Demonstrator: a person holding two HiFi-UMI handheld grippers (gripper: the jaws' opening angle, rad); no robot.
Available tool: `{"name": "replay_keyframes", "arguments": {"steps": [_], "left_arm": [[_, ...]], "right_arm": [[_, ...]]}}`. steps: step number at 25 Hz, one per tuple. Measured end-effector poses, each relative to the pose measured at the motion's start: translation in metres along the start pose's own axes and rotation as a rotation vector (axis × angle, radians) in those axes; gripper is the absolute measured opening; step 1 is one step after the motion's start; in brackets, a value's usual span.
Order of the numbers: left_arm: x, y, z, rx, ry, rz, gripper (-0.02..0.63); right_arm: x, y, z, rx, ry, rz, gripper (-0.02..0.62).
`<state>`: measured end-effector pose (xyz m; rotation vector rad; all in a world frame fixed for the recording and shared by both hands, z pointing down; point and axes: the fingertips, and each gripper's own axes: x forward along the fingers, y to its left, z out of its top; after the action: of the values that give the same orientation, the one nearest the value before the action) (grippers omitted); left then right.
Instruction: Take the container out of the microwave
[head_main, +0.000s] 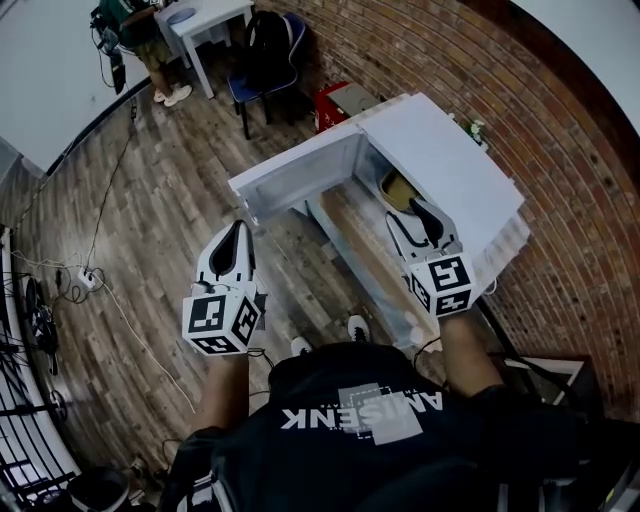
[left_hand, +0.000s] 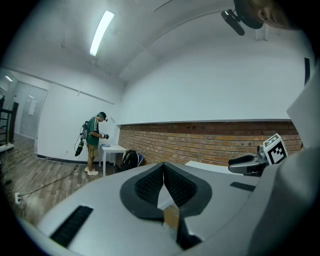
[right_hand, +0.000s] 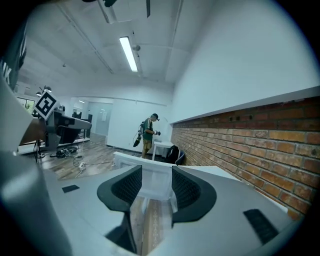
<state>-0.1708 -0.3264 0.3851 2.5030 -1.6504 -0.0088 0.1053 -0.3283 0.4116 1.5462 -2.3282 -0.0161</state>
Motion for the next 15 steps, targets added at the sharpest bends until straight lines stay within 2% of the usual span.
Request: {"name": "replay_keyframes", "arguments": {"steps": [5,15], "left_arm": [[0.009,-0.004,-0.007,-0.043,0.007,0.026,0.012],[0.014,-0.004,-0.028,-0.062,0.041,0.078,0.012]], "right_arm": [[0.02,-0.004,-0.024,-0.019,0.037,0.012,0.215],[0.06,0.006,-0.079,-0.026,0.127,0.004,0.215]]}}
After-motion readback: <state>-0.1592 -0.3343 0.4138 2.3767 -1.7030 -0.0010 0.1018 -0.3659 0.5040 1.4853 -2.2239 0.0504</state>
